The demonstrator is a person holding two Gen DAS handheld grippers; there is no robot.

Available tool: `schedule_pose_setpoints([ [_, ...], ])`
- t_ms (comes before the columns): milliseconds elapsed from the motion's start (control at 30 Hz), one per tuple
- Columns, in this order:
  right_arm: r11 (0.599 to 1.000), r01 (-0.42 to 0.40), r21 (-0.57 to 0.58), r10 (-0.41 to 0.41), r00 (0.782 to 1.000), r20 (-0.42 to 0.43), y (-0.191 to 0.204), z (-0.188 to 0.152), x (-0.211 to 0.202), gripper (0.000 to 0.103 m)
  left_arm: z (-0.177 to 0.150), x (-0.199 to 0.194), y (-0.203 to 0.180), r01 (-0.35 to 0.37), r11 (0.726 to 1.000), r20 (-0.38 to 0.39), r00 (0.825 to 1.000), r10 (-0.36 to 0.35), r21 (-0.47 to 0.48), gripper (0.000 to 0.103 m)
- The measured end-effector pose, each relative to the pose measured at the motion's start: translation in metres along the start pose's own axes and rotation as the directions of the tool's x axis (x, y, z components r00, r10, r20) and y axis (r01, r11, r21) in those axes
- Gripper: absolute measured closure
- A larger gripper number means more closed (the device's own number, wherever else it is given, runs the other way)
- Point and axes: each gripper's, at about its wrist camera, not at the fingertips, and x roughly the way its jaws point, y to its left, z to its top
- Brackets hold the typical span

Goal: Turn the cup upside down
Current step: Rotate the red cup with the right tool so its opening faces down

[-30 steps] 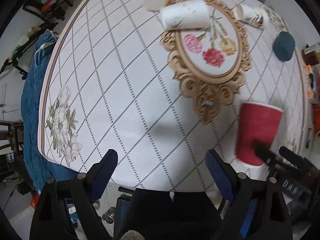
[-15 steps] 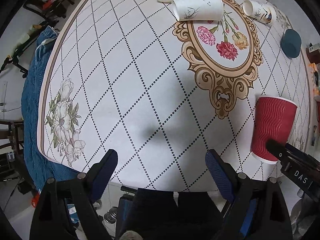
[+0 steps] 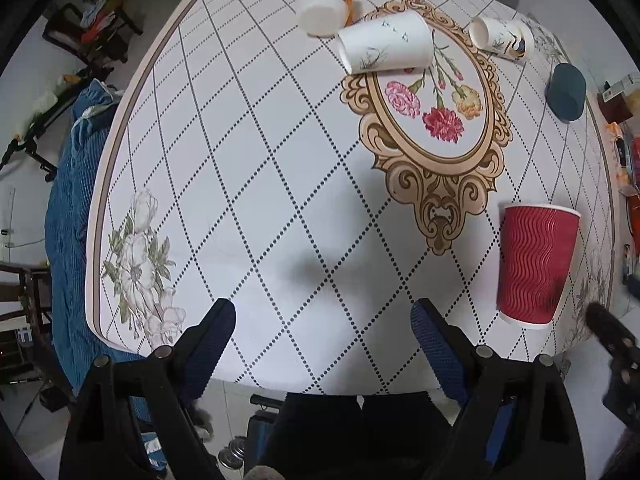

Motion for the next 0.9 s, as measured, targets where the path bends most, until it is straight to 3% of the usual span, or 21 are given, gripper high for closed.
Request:
schedule_pose_setpoints([
  [67,0.989,0.093,-0.116,-0.087,0.995,0.054,0.009,0.000,-0.015,0.019,0.000,0.000,0.000,0.015,1.000,0.003,1.000,-0.015,0.004,0.013],
  [133,0.946,0.192,-0.262,-0.169,0.980,0.108,0.022,-0.002,-0.026,0.019,0.000,0.000,0.000,0.025,1.000,0.008,1.000,-0.025,0.016,0.013],
  [167,0.913,0.243,-0.328,-0.212,0.969,0.129,0.028,-0.003,-0.028,0.019,0.000,0.001,-0.001,0.023,0.999,0.008,1.000,-0.023,0.024,0.013],
  [267,0.752,0.400,-0.524,-0.339,0.916,0.213,0.049,-0.010,-0.028,0.019,-0.002,0.004,-0.002,0.021,0.999,0.010,1.000,-0.022,0.041,0.013],
  [333,0.586,0.478,-0.654,-0.399,0.873,0.281,0.064,-0.018,-0.022,0.019,-0.003,0.009,-0.003,0.023,0.999,-0.002,1.000,-0.023,0.046,0.013],
  [400,0.390,0.529,-0.754,-0.428,0.829,0.360,0.079,-0.029,-0.014,0.019,-0.005,0.015,-0.003,0.028,0.998,-0.017,0.999,-0.027,0.049,0.013],
  [467,0.156,0.542,-0.826,-0.420,0.793,0.441,0.090,-0.046,-0.002,0.019,-0.007,0.020,-0.005,0.027,0.998,-0.030,0.999,-0.025,0.054,0.013],
  [500,0.020,0.527,-0.850,-0.409,0.780,0.474,0.092,-0.057,0.006,0.019,-0.008,0.022,-0.005,0.027,0.998,-0.035,0.999,-0.025,0.056,0.013],
  [600,-0.295,0.438,-0.849,-0.355,0.775,0.523,0.091,-0.083,0.027,0.019,-0.009,0.033,-0.008,0.032,0.998,-0.065,0.997,-0.028,0.051,0.013],
  [633,-0.381,0.411,-0.828,-0.340,0.771,0.539,0.087,-0.089,0.034,0.019,-0.009,0.038,-0.008,0.036,0.998,-0.082,0.996,-0.032,0.046,0.013],
  [700,-0.527,0.362,-0.769,-0.308,0.762,0.570,0.079,-0.097,0.049,0.019,-0.010,0.046,-0.008,0.049,0.998,-0.106,0.993,-0.046,0.030,0.013],
  [733,-0.580,0.343,-0.739,-0.288,0.762,0.580,0.075,-0.099,0.054,0.019,-0.010,0.049,-0.009,0.052,0.998,-0.113,0.992,-0.048,0.027,0.013],
  [900,-0.780,0.282,-0.559,-0.170,0.764,0.623,0.056,-0.099,0.078,0.019,-0.009,0.070,-0.012,0.053,0.999,-0.166,0.985,-0.052,0.001,0.013],
])
